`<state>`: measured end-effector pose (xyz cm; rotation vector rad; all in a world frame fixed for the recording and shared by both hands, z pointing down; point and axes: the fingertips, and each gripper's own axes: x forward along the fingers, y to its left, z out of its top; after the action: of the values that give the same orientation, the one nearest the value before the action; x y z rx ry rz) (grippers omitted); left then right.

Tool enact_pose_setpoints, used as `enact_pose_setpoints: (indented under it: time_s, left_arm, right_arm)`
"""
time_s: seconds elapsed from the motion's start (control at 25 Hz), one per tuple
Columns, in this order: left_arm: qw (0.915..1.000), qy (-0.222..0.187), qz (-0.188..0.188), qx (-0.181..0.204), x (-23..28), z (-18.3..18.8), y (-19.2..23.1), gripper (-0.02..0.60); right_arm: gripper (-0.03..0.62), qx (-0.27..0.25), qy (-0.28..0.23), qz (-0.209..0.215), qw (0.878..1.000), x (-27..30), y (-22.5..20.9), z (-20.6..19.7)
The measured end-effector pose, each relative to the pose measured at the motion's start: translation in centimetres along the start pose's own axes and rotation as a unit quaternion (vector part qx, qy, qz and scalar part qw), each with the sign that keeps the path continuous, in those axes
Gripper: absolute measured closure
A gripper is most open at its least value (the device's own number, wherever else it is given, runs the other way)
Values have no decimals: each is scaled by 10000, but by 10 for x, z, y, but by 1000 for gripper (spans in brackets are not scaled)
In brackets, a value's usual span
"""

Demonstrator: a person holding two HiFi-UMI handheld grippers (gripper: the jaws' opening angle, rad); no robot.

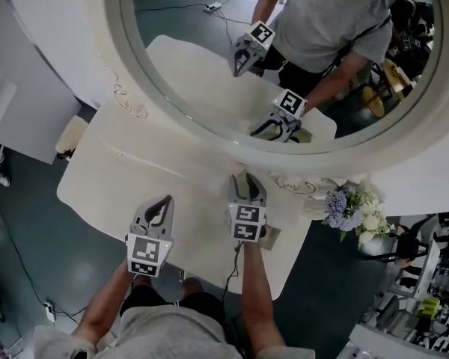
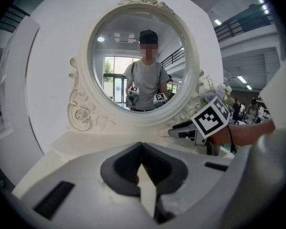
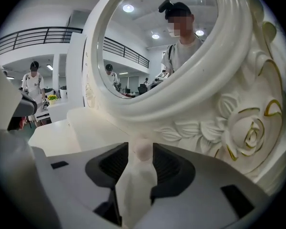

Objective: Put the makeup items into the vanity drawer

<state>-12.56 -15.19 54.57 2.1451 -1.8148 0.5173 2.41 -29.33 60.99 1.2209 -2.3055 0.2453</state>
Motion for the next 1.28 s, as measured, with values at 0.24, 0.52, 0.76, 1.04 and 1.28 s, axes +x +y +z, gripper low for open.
enact_pose_setpoints:
  time_s: [0.24,0.52,0.76,1.04,1.28]
  left_arm:
    - [9999,43,106,-80,-2,-4,12,580]
    - [9999,21,138,-86,-3,-3,17,580]
    - [9999,5,115,-71,-6,-3,18,580]
    - [9999,-106,-82,48,-13,9,5,580]
    - [9988,-252,-362,213,-20,22,-15,580]
  right_arm:
    - [427,-64,179,-2,9998,9,0,-1]
    - [485,-140,181,-105,9997,13,-2,1]
    - [500,-166,100,-123,9997,5,0,6]
    - [503,-128,-218,-164,9995,-36,6,18]
    - [503,-103,-411,-333,9985,-81,8,21]
